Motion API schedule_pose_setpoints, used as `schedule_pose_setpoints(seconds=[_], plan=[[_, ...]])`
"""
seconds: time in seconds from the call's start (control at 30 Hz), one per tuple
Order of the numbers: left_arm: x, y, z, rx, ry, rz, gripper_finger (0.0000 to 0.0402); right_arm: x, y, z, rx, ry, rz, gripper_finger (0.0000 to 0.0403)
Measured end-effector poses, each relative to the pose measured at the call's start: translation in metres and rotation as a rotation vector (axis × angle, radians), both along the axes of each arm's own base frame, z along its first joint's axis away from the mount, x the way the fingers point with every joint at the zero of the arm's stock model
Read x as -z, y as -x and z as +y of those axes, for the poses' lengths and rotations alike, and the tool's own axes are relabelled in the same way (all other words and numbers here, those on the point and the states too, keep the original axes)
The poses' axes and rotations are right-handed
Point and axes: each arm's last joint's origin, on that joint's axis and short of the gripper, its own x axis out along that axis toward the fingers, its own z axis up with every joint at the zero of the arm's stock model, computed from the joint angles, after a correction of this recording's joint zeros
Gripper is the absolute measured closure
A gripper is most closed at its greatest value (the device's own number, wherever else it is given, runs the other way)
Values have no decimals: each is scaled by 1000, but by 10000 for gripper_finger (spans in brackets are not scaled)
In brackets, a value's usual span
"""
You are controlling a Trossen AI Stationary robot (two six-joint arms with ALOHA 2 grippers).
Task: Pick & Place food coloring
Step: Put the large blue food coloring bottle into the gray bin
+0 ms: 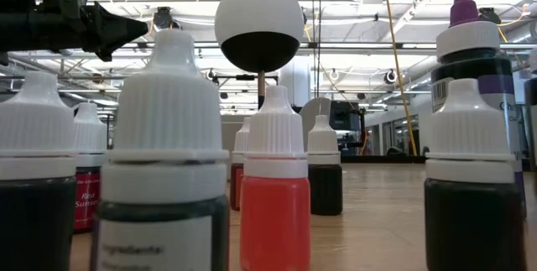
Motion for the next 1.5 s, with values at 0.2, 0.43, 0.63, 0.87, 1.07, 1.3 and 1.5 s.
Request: schedule_pose_setpoints(seconds=[0.2,0.43,0.63,0.87,1.07,1.3,1.5], plan=[[0,0,0,-4,-19,5,360,0,-3,-1,-6,-10,19,145],[0,0,0,-5,-21,5,360,1,-2,0,-22,-20,34,169],[0,0,0,-5,-22,5,360,1,-2,0,-27,-10,33,239],[0,0,0,-5,-22,8,360,1,-1,0,-46,-24,49,271],[0,0,0,-5,-24,2,360,-6,2,3,-130,-131,127,271],[-1,0,0,-6,-27,-3,360,-38,12,-1,-243,-214,94,271],[2,0,0,-3,-11,28,360,-84,21,-19,-347,-217,-66,271]])
